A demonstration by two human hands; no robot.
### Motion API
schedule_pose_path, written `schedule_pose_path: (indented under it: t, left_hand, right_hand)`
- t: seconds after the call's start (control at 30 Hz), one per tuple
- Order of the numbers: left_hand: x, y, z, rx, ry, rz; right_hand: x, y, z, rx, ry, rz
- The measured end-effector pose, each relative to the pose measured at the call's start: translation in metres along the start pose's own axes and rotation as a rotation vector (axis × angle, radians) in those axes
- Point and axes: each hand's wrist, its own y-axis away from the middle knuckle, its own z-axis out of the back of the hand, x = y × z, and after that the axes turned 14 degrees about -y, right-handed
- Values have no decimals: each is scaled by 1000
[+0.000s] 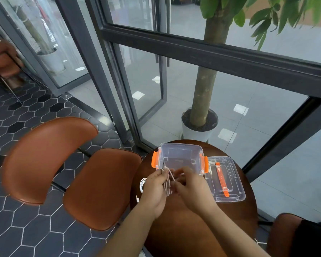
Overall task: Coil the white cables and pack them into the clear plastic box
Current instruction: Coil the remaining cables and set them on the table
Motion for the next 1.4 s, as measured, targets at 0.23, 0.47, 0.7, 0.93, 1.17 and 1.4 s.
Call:
schedule_pose_path:
  t: [0.23,0.47,0.7,0.93,1.17,1.4]
  left_hand:
    - [3,-11,1,7,426,45]
    - [5,-13,-4,13,461,39]
    - [4,-13,2,61,439,-36]
    - [16,-6,9,128,443,12]
    - [26,-2,19,260,394,55]
    - [23,3,16,241,297,165]
  right_hand:
    - [-20,13,-9,-83,158,65]
    - [-35,1,-2,-153,269,124]
    - [-44,-4,0,24,-372,-225]
    - [-49,4,-20,-58,-873,-479]
    - [-63,8,-25,-3,-1062,-465]
    - [-79,13,-29,-114,-1153,-491]
